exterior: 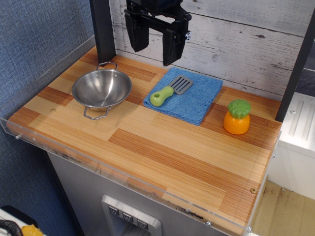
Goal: Put the carrot in the colander
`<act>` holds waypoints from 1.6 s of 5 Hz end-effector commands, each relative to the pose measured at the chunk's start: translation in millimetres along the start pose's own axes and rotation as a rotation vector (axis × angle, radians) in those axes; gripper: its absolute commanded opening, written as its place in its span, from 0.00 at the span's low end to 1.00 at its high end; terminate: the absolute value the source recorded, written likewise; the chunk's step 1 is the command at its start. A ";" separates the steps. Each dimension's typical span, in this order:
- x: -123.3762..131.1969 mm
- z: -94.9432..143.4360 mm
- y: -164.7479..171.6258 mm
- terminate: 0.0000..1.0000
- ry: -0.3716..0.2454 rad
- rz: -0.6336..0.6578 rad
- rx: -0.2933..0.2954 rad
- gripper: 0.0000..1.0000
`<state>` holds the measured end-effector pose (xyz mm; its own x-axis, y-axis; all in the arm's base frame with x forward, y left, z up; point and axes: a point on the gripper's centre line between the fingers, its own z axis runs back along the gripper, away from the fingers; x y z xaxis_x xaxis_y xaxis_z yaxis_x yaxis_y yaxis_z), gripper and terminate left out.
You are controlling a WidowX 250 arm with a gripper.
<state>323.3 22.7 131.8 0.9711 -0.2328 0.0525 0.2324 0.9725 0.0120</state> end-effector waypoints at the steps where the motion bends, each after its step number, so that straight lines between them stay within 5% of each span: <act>1: 0.0 0.0 0.0 0.00 0.000 0.000 0.000 1.00; 4: 40.8 -10.2 -49.1 0.00 -0.074 0.048 -0.044 1.00; 6: 59.1 -38.2 -84.1 0.00 -0.040 0.137 -0.015 1.00; 8: 72.0 -47.4 -105.0 0.00 -0.140 0.152 0.027 1.00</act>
<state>368.0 -95.9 74.5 0.9831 -0.0798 0.1650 0.0766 0.9967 0.0257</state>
